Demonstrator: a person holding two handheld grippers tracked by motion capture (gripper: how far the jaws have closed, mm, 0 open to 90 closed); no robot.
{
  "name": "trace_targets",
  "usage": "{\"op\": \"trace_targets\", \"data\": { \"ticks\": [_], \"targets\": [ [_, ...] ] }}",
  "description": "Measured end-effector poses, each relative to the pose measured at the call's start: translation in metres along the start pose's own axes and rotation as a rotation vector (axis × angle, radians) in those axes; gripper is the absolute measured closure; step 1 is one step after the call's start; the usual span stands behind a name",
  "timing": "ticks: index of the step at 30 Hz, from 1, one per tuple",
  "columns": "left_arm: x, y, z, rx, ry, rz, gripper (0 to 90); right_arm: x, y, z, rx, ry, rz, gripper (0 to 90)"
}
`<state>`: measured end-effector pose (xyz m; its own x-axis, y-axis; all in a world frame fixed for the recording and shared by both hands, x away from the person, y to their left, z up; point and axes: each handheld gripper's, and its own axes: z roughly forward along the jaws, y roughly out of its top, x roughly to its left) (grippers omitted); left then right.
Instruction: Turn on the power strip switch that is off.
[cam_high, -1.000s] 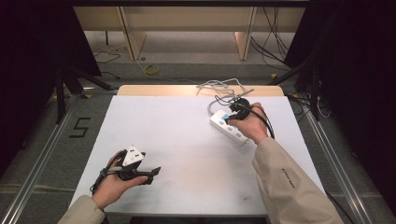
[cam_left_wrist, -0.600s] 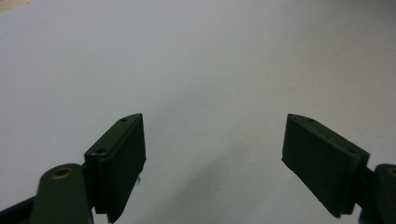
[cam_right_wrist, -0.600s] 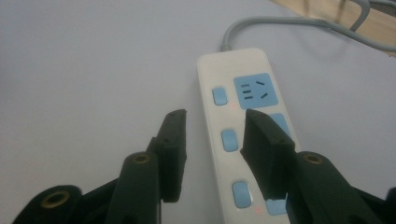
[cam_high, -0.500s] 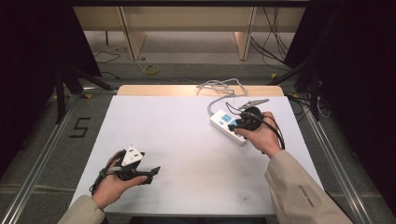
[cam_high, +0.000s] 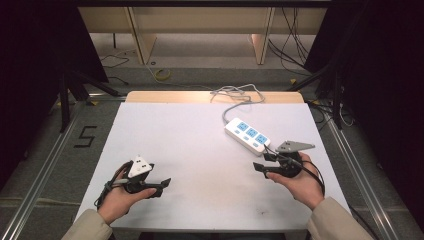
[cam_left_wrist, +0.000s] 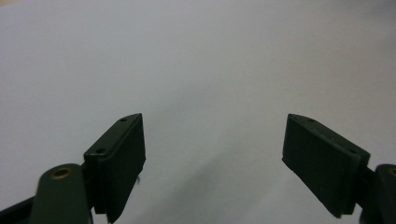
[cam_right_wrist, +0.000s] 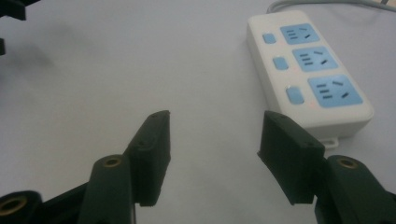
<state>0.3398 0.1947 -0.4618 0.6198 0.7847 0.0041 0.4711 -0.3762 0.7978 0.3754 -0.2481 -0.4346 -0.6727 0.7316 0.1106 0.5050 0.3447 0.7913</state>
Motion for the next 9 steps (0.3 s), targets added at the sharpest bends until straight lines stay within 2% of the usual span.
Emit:
{"op": "trace_targets", "data": {
  "ticks": [4, 9],
  "targets": [
    [-0.002, 0.001, 0.000, 0.002, -0.006, 0.005, 21.0, 0.005, -0.017, -0.013, -0.041, 0.009, 0.015, 39.1],
    [-0.008, 0.002, 0.002, 0.009, -0.032, 0.014, 20.6, 0.008, -0.027, -0.019, -0.058, 0.015, 0.030, 36.7]
  ]
}}
